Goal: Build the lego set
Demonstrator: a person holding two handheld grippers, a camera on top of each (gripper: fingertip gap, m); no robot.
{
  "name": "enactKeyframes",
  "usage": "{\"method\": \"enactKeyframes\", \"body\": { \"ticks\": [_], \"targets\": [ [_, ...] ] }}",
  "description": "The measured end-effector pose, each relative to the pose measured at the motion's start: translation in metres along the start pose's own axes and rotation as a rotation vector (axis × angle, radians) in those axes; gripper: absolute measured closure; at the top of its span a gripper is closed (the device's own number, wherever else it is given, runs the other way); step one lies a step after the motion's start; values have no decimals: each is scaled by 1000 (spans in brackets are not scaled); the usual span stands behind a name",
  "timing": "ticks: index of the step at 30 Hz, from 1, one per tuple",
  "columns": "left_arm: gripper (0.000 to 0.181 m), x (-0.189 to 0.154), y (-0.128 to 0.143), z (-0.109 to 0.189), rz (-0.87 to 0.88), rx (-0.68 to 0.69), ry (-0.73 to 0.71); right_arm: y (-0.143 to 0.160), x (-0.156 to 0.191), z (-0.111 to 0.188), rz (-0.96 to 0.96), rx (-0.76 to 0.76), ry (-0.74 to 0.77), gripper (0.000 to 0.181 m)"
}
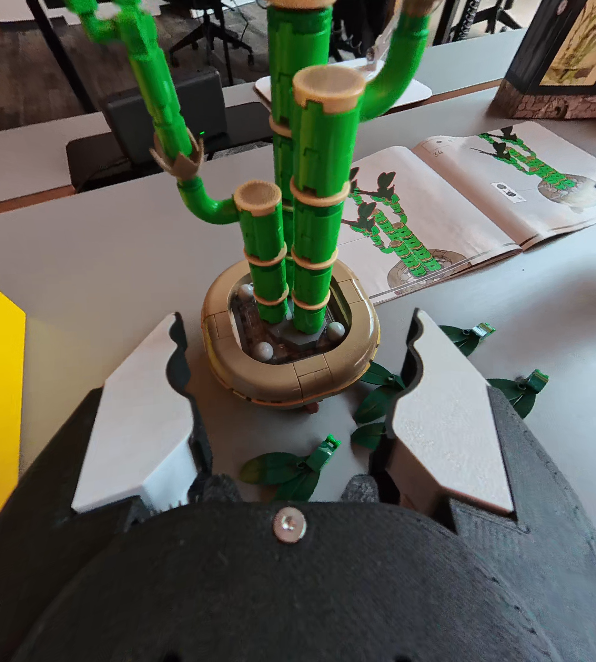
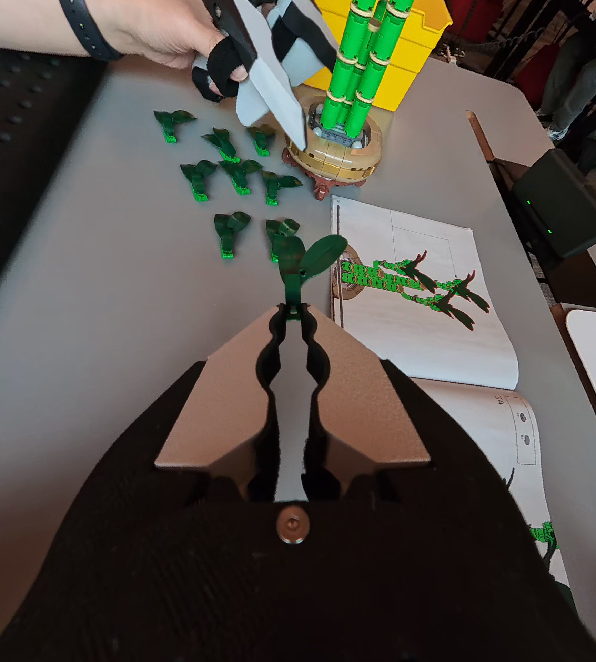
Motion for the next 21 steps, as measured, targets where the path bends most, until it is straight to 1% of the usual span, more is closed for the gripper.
{"method": "enactKeyframes", "body": {
  "ticks": [1,5,8,10,12,15,21],
  "targets": [
    [56,-1,0,0,-17,-2,13,0,0,0,-2,0,0,175],
    [58,0,0,-5,-72,-26,61,1,-1,0,-7,-4,-3,175],
    [55,-4,7,-12,-113,4,116,3,-1,-1,-10,1,-7,175],
    [54,-6,11,-16,-155,16,129,4,-1,-2,-11,7,-8,175],
    [56,-4,13,-18,-193,20,104,6,-2,-2,-14,11,-8,175],
    [67,-1,14,-19,-223,24,59,7,-3,-2,-20,10,-10,175],
    [66,0,14,-18,-187,29,-1,8,-3,-3,-24,14,-12,175]
  ]
}}
Point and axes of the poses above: each gripper's, where its closed fingertips meet, z back along the fingers, y out of its underside, x = y × z across the jaws, the point moved 2 cm from there along z, back along the fingers, and after that the axes turned 7 degrees about -y, right-handed, at the moved point
